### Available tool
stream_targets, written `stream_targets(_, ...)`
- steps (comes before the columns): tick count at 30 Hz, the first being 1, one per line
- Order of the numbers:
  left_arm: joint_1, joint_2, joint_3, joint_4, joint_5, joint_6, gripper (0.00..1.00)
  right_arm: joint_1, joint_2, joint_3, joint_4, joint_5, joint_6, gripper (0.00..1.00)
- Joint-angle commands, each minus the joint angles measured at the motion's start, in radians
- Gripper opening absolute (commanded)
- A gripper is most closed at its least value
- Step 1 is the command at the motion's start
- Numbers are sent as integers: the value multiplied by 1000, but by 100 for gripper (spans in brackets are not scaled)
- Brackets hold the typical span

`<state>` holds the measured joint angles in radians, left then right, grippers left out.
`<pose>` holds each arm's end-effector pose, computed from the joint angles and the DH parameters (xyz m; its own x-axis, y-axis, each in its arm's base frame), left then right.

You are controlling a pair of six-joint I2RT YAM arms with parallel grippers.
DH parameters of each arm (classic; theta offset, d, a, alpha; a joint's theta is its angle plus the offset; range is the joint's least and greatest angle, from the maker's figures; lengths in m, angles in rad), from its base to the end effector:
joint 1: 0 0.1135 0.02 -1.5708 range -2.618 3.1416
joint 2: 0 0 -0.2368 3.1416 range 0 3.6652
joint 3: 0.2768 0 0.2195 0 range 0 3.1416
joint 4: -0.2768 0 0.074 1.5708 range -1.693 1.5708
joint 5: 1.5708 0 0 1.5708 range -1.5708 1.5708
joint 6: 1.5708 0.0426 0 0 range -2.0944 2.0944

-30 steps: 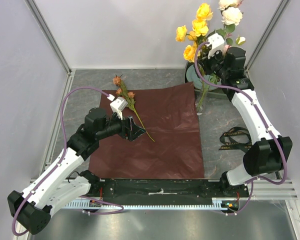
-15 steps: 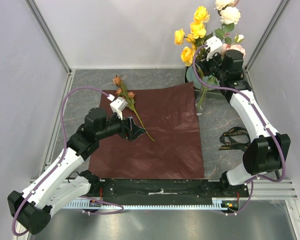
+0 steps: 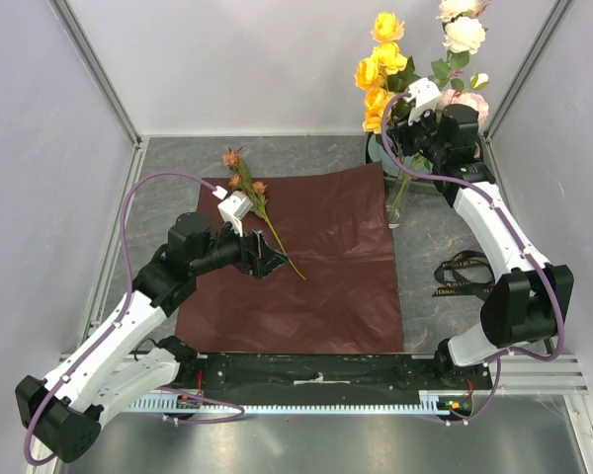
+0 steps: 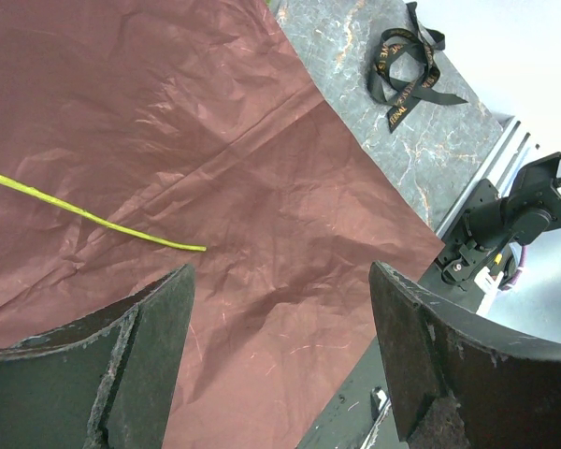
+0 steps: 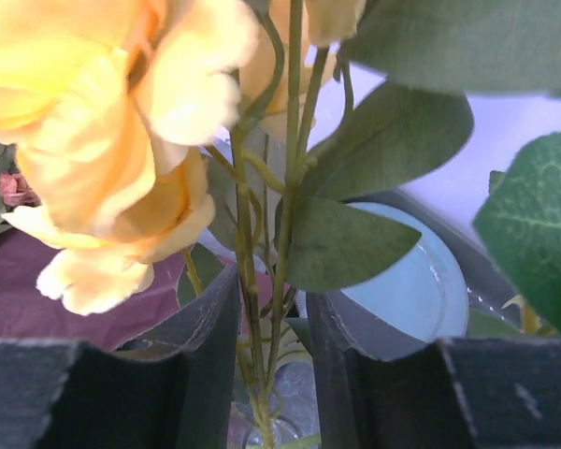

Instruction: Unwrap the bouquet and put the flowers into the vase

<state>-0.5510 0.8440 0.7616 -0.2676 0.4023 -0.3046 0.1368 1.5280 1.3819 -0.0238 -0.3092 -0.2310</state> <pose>0.1483 -0.1107 0.2940 -0.5172 -0.0061 -0.8559 0.6709 0.6180 -0.4098 0.3355 0.0593 0.3593 -0.0653 -0.2291 -0.9712 -0.4540 0.8735 -0.1756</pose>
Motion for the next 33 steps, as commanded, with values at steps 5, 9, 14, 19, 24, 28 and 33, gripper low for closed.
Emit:
stream_targets(5, 6, 4, 4, 21, 29, 36, 82, 9, -35, 37, -90, 93, 48, 55)
stream_targets(9, 8, 7, 4, 25, 33, 35, 82, 21, -60, 34, -94, 110, 56, 62)
stream_targets(14, 8, 9, 4, 27, 36, 32, 82, 47, -72, 43, -108, 148, 70, 59)
stream_targets(19, 8, 9, 2, 27, 36, 32, 82, 60, -86, 61, -131, 169, 99, 62)
stream_targets(24, 10, 13, 2, 27, 36, 30, 82, 72, -103, 95, -192, 239, 128, 73)
stream_targets(28, 14, 17, 5, 27, 38, 27, 82, 81, -112, 118, -248, 269, 166, 79)
stream_targets(33, 16, 20, 5, 25, 40, 25, 82, 98, -134, 147, -304, 266, 194, 82)
